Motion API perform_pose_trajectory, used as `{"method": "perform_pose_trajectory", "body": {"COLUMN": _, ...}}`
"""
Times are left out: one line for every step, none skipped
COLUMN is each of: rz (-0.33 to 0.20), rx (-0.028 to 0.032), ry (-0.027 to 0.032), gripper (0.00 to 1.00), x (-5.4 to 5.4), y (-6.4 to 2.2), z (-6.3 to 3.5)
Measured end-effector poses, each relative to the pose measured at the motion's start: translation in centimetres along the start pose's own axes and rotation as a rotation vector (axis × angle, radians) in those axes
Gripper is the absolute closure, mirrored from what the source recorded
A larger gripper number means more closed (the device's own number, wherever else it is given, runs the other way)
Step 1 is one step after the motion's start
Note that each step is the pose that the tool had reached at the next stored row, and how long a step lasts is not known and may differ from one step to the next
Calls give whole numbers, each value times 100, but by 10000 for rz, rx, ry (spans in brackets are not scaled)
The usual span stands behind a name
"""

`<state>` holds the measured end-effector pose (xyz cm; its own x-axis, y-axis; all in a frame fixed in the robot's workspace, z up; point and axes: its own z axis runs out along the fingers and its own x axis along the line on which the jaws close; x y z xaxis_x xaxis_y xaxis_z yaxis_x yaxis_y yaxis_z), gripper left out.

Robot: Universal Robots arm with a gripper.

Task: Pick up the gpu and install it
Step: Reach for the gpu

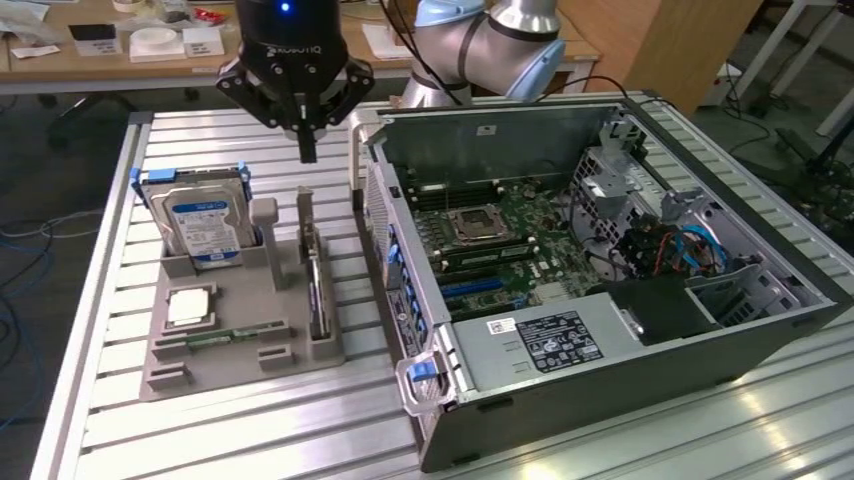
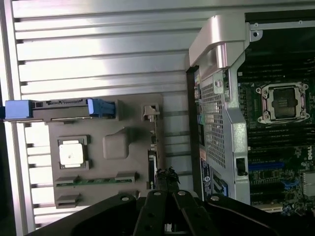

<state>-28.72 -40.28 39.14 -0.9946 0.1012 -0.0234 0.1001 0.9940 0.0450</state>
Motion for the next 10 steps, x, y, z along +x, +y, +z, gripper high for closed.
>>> {"method": "perform_pose_trajectory", "body": {"rz": 0, "rx": -1, "ry": -1, "gripper": 89, "x": -1, "y": -13, "z": 0}}
{"method": "perform_pose_trajectory", "body": {"rz": 0, "rx": -1, "ry": -1, "gripper": 89, "x": -2, "y": -25, "z": -1}}
{"method": "perform_pose_trajectory", "body": {"rz": 0, "rx": 0, "ry": -1, "gripper": 89, "x": -3, "y": -37, "z": -1}}
{"method": "perform_pose_trajectory", "body": {"rz": -1, "rx": -1, "ry": -1, "gripper": 89, "x": -4, "y": -51, "z": -2}}
{"method": "perform_pose_trajectory", "body": {"rz": -1, "rx": -1, "ry": -1, "gripper": 89, "x": -5, "y": -67, "z": -2}}
{"method": "perform_pose_trajectory", "body": {"rz": 0, "rx": -1, "ry": -1, "gripper": 89, "x": -6, "y": -83, "z": -3}}
{"method": "perform_pose_trajectory", "body": {"rz": 0, "rx": -1, "ry": 0, "gripper": 89, "x": -7, "y": -100, "z": -3}}
{"method": "perform_pose_trajectory", "body": {"rz": -1, "rx": -1, "ry": -1, "gripper": 89, "x": -9, "y": -118, "z": -4}}
{"method": "perform_pose_trajectory", "body": {"rz": 0, "rx": -1, "ry": -1, "gripper": 89, "x": -10, "y": -134, "z": -4}}
{"method": "perform_pose_trajectory", "body": {"rz": -1, "rx": -1, "ry": 0, "gripper": 89, "x": -11, "y": -151, "z": -5}}
